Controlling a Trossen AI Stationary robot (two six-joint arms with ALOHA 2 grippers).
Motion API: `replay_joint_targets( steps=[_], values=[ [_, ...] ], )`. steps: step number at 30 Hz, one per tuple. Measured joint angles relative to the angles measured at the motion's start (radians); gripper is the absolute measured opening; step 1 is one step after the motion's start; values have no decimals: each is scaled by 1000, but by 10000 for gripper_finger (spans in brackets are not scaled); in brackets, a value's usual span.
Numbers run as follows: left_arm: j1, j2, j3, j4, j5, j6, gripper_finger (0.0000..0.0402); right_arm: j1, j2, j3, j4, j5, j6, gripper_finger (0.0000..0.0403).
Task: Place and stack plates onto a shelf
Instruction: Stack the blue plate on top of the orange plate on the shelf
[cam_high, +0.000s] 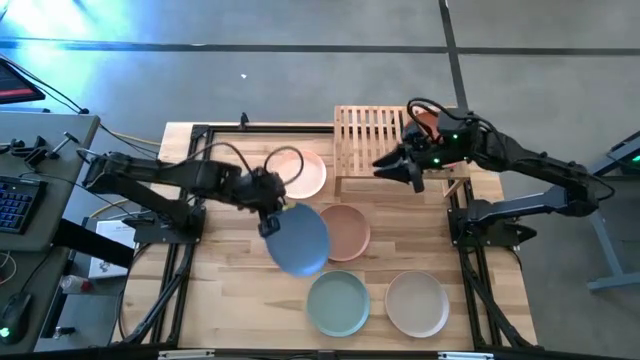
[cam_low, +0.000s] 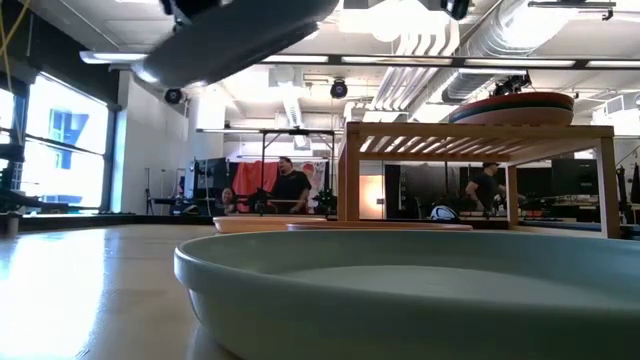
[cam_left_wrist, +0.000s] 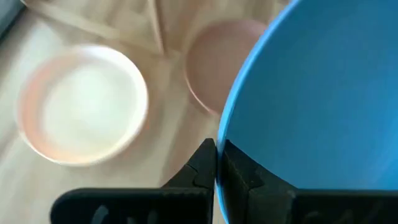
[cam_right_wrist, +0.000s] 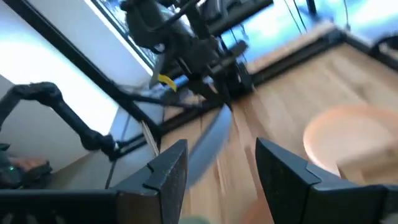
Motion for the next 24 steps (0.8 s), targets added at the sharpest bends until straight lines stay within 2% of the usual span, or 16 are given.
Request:
replay_joint_targets(
  steps=[8,13,18,24],
  values=[
    [104,0,104,-12,-8,115,0,25,70,0,253,52,-41,169],
    [162,1,183,-125,-9,145,0,30,106,3,388,54,-61,169],
    [215,0,242,-235,-9,118,0,29,157,68,353,150,-72,169],
    [254,1,252,-262,-6,47,0,29,258,185,128,237,-61,169]
  ],
)
